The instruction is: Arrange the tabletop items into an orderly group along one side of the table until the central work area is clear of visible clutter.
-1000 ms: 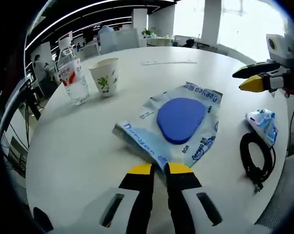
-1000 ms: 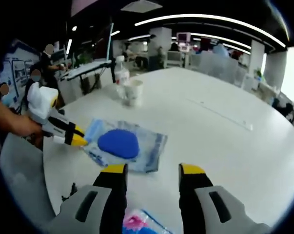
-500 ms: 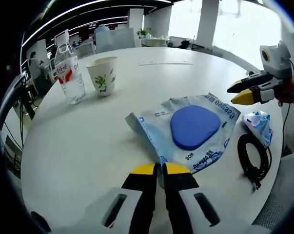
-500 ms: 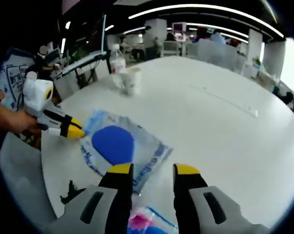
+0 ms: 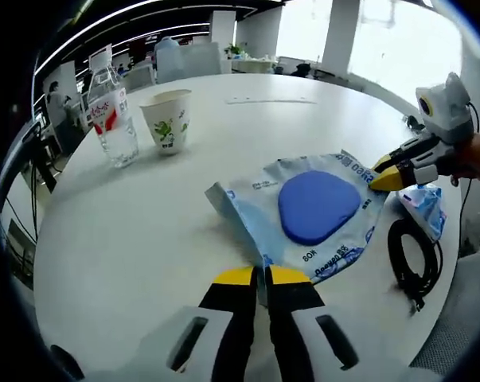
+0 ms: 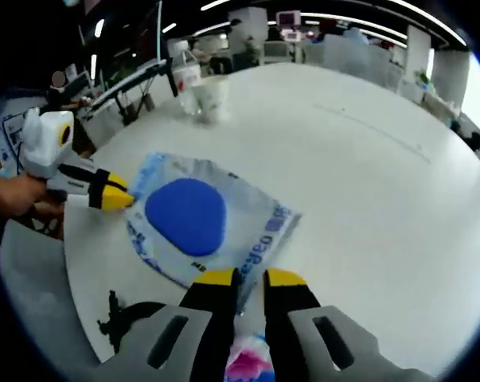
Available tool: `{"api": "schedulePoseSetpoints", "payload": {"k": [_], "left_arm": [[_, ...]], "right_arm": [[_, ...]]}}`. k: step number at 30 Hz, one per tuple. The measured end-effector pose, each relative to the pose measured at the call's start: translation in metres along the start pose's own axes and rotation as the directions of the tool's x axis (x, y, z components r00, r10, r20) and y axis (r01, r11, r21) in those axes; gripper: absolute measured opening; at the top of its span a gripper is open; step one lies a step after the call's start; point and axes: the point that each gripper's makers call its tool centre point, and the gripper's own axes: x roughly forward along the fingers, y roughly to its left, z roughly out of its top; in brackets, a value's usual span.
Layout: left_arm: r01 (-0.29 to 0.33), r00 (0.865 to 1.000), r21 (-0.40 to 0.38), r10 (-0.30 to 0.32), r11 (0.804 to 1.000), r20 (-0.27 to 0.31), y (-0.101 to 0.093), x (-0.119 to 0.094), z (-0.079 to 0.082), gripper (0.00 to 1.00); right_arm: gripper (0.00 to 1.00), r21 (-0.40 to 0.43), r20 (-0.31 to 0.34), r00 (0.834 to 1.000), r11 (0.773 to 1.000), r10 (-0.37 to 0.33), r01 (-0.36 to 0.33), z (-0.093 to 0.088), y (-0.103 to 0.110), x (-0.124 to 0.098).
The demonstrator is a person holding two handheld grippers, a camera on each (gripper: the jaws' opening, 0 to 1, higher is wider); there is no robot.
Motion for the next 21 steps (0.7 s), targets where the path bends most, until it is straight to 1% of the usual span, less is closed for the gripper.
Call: {"api": "schedulePoseSetpoints", "payload": {"k": [3,7,9,10,16,21], "left_arm": [[-0.004,1.000,0.009,0.004,1.000,-0.002,-0.001,0.000,0.000,0.02],[-0.018,1.000,-0.004,0.018,1.000,0.004,-0.001,0.000,0.000,0.01],[-0.017,1.000,0.006,0.016,1.000,0.017,-0.003,-0.001,0.003,0.00],[-0.021,1.000,0.022,0.021,1.000,0.014,-0.003,0.000,0.003,0.00],[-0.014,1.000,0.012,0.014,1.000,0.013,-0.002,0.001,0.007,0.00],[-0.011,1.000,0.024,0.010,1.000,0.025,-0.003,0.002,0.019,0.00]], "right_arm": [[0.05,0.006,-0.008,1.000,1.000,0.011,-0.011,-0.001,0.003,0.001],[0.00,0.028,-0.023,1.000,1.000,0.008,-0.007,0.000,0.004,0.002],[0.00,0.031,-0.026,1.000,1.000,0.006,-0.006,0.001,0.005,0.001],[0.00,0.037,-0.025,1.000,0.999,0.005,-0.004,0.002,0.004,0.000],[0.00,0.068,-0.001,1.000,0.998,0.007,-0.007,0.011,0.000,-0.007],[0.00,0.064,0.026,1.000,0.998,-0.005,0.003,0.022,-0.005,-0.014]]}}
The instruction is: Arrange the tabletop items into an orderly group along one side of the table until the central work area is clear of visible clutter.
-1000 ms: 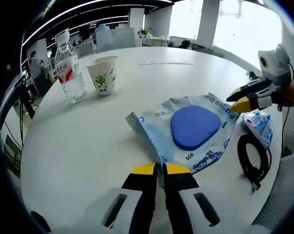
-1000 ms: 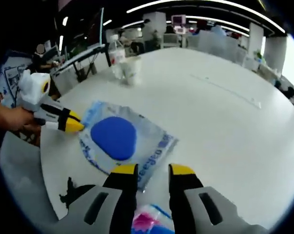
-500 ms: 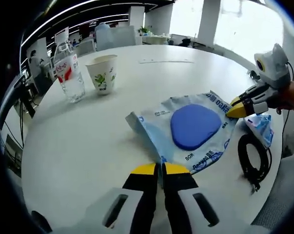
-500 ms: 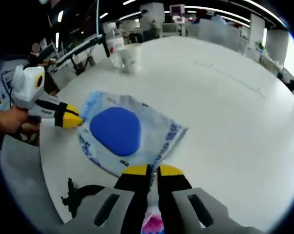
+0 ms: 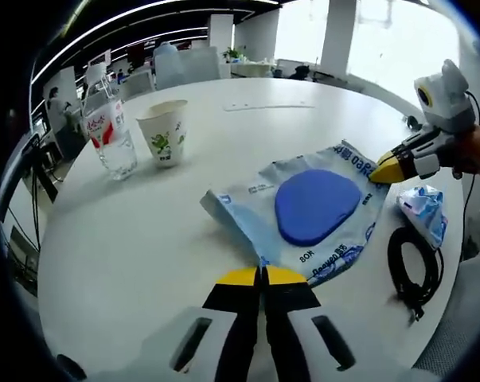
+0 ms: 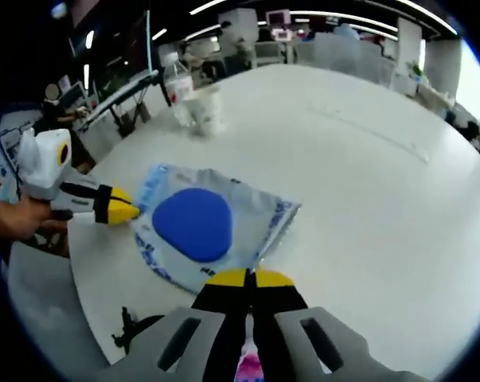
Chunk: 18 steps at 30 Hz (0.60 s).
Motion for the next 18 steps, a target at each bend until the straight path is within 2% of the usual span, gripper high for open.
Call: {"api": "schedulePoseSetpoints", "payload": {"k": [4,10,18], "left_arm": [[0.004,1.000,-0.013,-0.004,1.000,0.025,-0.001,0.001,0.009,0.00],[0.007,1.000,-0.014,-0.007,1.000,0.030,-0.001,0.003,0.013,0.00],[0.012,0.998,0.006,-0.012,1.000,0.059,0.003,0.008,0.038,0.00]], "right_arm": [[0.00,0.014,0.017,1.000,1.000,-0.012,0.012,0.004,-0.005,-0.005],[0.00,0.022,0.040,0.999,1.000,-0.015,0.014,0.012,-0.007,-0.010],[0.00,0.032,0.064,0.998,0.999,-0.024,0.022,0.026,-0.017,-0.015]]}}
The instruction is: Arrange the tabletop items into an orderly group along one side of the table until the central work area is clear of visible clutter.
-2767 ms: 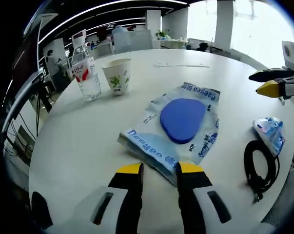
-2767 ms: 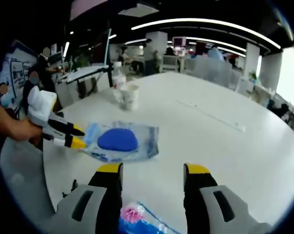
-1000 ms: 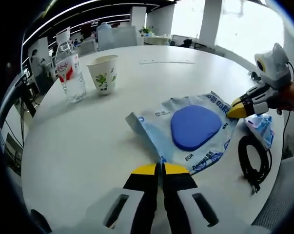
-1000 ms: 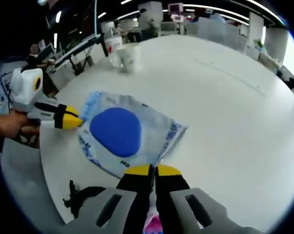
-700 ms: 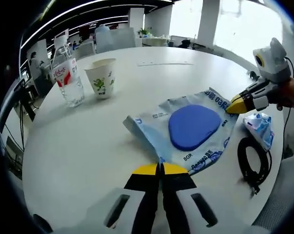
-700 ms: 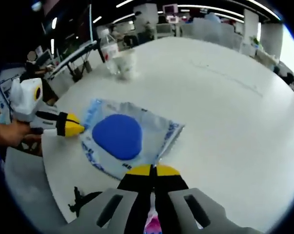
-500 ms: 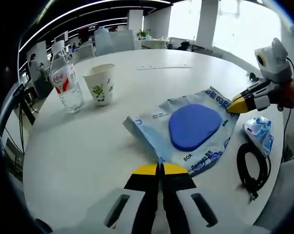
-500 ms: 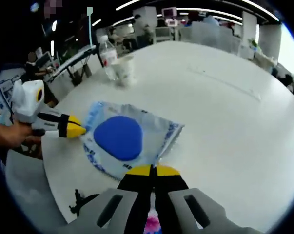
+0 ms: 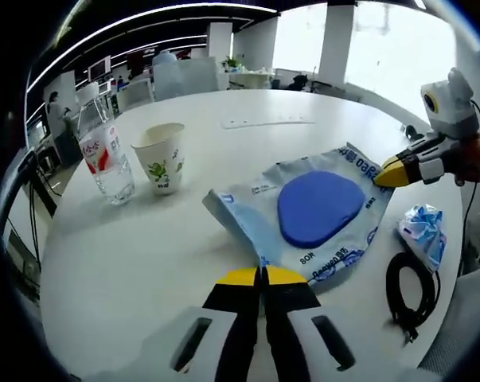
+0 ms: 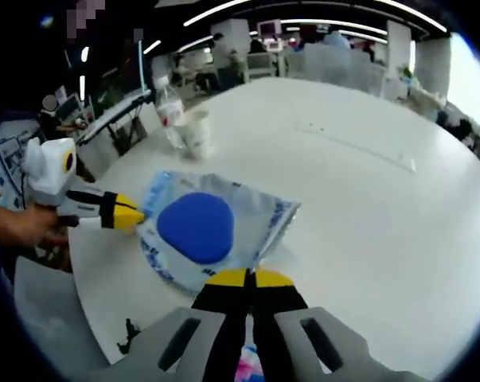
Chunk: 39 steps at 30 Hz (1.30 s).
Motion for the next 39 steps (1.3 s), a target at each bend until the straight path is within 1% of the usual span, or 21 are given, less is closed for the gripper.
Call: {"api": "schedulePoseSetpoints", "payload": {"k": [6,9,14,22,31,39], "left_arm": [[0.010,1.000,0.002,-0.010,1.000,0.011,-0.001,0.008,0.014,0.00],[0.011,1.000,0.014,-0.011,1.000,0.023,-0.001,0.011,0.020,0.00],[0.024,0.999,0.016,-0.024,1.000,0.022,-0.001,0.017,0.028,0.00],[0.039,0.998,0.029,-0.040,0.999,0.040,0.002,0.025,0.045,0.00],[0.041,0.998,0.021,-0.042,0.999,0.050,0.006,0.029,0.053,0.00],[0.047,0.997,0.015,-0.048,0.999,0.062,0.010,0.035,0.066,0.00]], "right_arm": [[0.00,0.000,0.016,1.000,1.000,-0.017,0.017,0.010,-0.008,-0.004],[0.00,0.009,0.020,0.999,1.000,-0.026,0.026,0.011,-0.013,-0.004],[0.00,0.023,0.021,0.999,0.999,-0.035,0.035,0.012,-0.018,-0.004],[0.00,0.038,0.025,0.998,0.998,-0.056,0.055,0.017,-0.028,-0.002],[0.00,0.036,0.032,0.997,0.997,-0.069,0.068,0.024,-0.033,0.002],[0.00,0.035,0.041,0.996,0.996,-0.079,0.078,0.031,-0.039,0.005]]}}
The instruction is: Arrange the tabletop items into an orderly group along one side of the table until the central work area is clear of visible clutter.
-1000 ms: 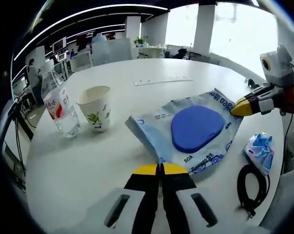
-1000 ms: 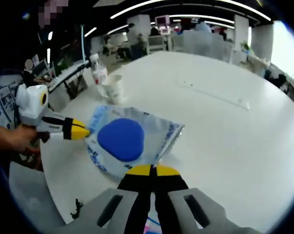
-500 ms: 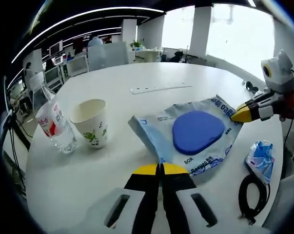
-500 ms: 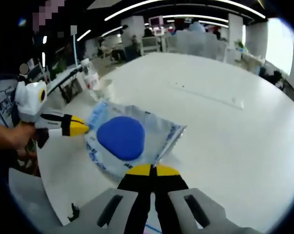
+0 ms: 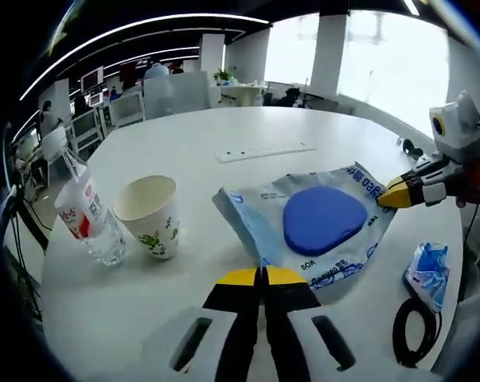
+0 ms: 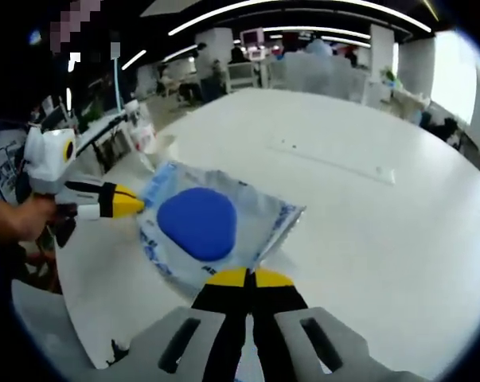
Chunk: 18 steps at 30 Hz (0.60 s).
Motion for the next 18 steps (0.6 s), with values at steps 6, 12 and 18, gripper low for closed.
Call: {"api": "schedulePoseSetpoints", "payload": {"k": [6,12,18], "left_arm": [[-0.001,1.000,-0.012,0.001,1.000,0.002,0.004,0.005,0.003,0.00],[-0.005,1.000,-0.014,0.005,1.000,-0.006,0.010,0.012,0.002,0.00],[-0.001,1.000,-0.014,0.001,1.000,-0.015,0.015,0.021,0.004,0.00]], "right_arm": [[0.00,-0.013,0.001,1.000,1.000,-0.004,0.004,0.004,-0.003,0.007],[0.00,-0.014,-0.005,1.000,1.000,-0.003,0.003,0.005,-0.004,0.015],[0.00,-0.039,-0.012,1.000,0.999,-0.008,0.007,0.007,-0.009,0.024]]}}
